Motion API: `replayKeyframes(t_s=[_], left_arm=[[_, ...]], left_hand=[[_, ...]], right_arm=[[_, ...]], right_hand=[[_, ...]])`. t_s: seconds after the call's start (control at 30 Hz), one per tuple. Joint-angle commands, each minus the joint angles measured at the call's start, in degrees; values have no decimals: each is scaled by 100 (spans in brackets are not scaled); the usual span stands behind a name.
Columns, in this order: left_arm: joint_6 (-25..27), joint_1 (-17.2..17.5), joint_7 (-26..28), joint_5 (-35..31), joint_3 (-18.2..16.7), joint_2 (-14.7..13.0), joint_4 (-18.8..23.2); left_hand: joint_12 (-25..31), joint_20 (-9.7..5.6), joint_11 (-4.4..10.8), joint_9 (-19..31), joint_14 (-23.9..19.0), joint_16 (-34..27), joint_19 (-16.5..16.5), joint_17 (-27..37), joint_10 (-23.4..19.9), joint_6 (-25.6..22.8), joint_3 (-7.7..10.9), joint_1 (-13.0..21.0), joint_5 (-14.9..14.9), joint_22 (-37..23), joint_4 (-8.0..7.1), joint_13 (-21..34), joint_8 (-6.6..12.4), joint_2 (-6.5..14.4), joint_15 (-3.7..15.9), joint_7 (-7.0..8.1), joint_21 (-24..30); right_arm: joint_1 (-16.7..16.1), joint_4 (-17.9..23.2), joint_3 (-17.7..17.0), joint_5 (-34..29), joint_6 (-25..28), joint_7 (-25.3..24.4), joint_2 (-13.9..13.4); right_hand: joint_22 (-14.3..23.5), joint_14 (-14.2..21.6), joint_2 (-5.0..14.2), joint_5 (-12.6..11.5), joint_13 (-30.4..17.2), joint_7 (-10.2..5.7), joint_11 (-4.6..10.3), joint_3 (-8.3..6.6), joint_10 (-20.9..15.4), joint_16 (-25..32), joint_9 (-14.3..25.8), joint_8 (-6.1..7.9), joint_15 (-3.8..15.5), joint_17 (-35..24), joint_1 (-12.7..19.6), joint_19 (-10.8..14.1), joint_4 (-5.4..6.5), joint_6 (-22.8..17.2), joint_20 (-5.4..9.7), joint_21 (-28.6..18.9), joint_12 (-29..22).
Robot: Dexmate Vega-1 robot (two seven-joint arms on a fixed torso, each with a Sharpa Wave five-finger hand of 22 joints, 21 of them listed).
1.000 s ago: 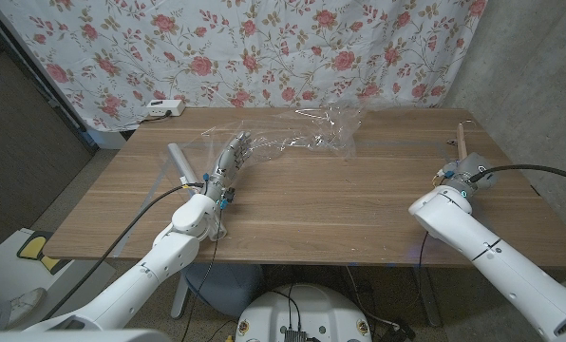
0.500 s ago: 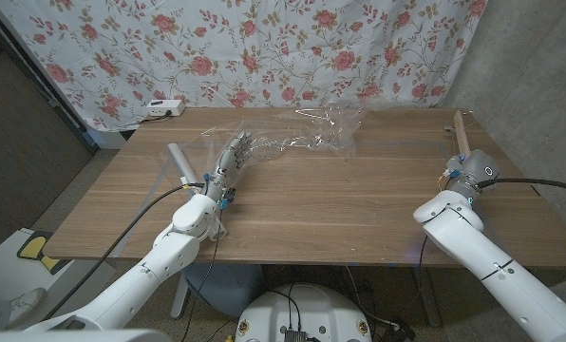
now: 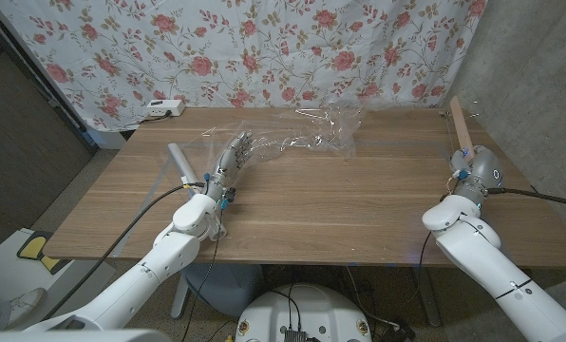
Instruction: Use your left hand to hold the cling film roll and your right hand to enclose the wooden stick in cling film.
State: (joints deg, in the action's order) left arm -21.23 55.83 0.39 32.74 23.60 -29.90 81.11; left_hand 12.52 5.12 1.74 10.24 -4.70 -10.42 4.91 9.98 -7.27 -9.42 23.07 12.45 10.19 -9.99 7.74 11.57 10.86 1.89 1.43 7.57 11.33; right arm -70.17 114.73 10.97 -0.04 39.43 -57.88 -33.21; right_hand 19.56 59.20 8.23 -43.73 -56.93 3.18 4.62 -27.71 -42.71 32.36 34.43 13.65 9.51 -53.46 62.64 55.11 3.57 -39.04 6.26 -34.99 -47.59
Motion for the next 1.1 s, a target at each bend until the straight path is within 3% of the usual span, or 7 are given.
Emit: replayKeyframes(t_s=[0.03, 0.43, 0.57, 0.8, 0.83, 0.97, 1.1], left_arm=[[57, -25, 26, -27, -4, -31, 48], [100, -29, 50, -45, -7, -59, 86], [108, -28, 52, -44, -12, -68, 105], [170, -49, 54, -63, 6, -91, 133], [178, -55, 60, -69, 7, -92, 135], [189, -87, 46, -62, 11, -82, 119], [229, -128, 42, -87, 37, -81, 100]], left_hand=[[8, 6, 1, 29, 4, -22, 27, 24, -48, -45, 32, -14, 6, -22, -7, 15, 17, 20, 2, 4, -6], [8, 7, 5, 29, 4, -22, 27, 24, -47, -52, 31, -23, 6, -22, -10, 15, 16, 25, 4, 0, -6], [7, 5, -1, 29, 11, -20, 26, 24, -45, -55, 31, -26, 6, -22, -11, 15, 16, 27, -3, 8, -7], [7, 5, -1, 29, 11, -20, 25, 24, -44, -58, 31, -30, 6, -22, -12, 15, 15, 29, 10, 13, -7], [7, 5, 1, 29, 10, -20, 26, 24, -45, -56, 32, -30, 6, -22, -12, 15, 14, 29, 11, 11, -7], [8, 5, -1, 29, 10, -21, 24, 24, -47, -54, 32, -32, 6, -22, -12, 15, 12, 31, 2, 1, -7], [6, 7, 1, 29, 6, -22, 25, 24, -42, -55, 33, -34, 6, -22, -13, 15, 11, 33, 1, 5, -7]], right_arm=[[-423, -27, -375, 34, -1070, 254, 4], [-737, -259, -856, 643, -2600, 718, 236], [-782, -372, -972, 881, -3087, 878, 362], [-813, -629, -1176, 1458, -4036, 1285, 626], [-807, -647, -1180, 1471, -4097, 1290, 646], [-792, -776, -1256, 1854, -4582, 1601, 781], [-788, -793, -1289, 2091, -4665, 1781, 787]], right_hand=[[24, 47, 289, -30, -43, -667, 325, -676, -226, 20, 19, 9, 317, -56, 194, -54, -495, -688, 0, -71, -51], [121, 168, 268, -55, -326, -837, 418, -687, -222, 107, 101, 50, 337, -294, 171, -20, -471, -757, 58, -313, -174], [190, 198, 258, -66, -437, -829, 411, -689, -229, 143, 136, 64, 338, -383, 170, -32, -479, -761, 67, -408, -225], [427, 257, 233, -112, -781, -793, 406, -689, -312, 281, 227, 103, 333, -694, 181, -120, -547, -792, 30, -698, -399], [501, 395, 195, -151, -952, -765, 381, -669, -486, 442, 252, 103, 354, -923, 193, -157, -629, -798, 13, -839, -528], [628, 419, 192, -225, -1051, -717, 314, -692, -513, 540, 297, 118, 338, -1162, 198, -207, -697, -819, 28, -1037, -554], [655, 398, 200, -272, -1115, -707, 325, -709, -511, 572, 337, 134, 334, -1289, 183, -245, -707, -828, 23, -1125, -569]])
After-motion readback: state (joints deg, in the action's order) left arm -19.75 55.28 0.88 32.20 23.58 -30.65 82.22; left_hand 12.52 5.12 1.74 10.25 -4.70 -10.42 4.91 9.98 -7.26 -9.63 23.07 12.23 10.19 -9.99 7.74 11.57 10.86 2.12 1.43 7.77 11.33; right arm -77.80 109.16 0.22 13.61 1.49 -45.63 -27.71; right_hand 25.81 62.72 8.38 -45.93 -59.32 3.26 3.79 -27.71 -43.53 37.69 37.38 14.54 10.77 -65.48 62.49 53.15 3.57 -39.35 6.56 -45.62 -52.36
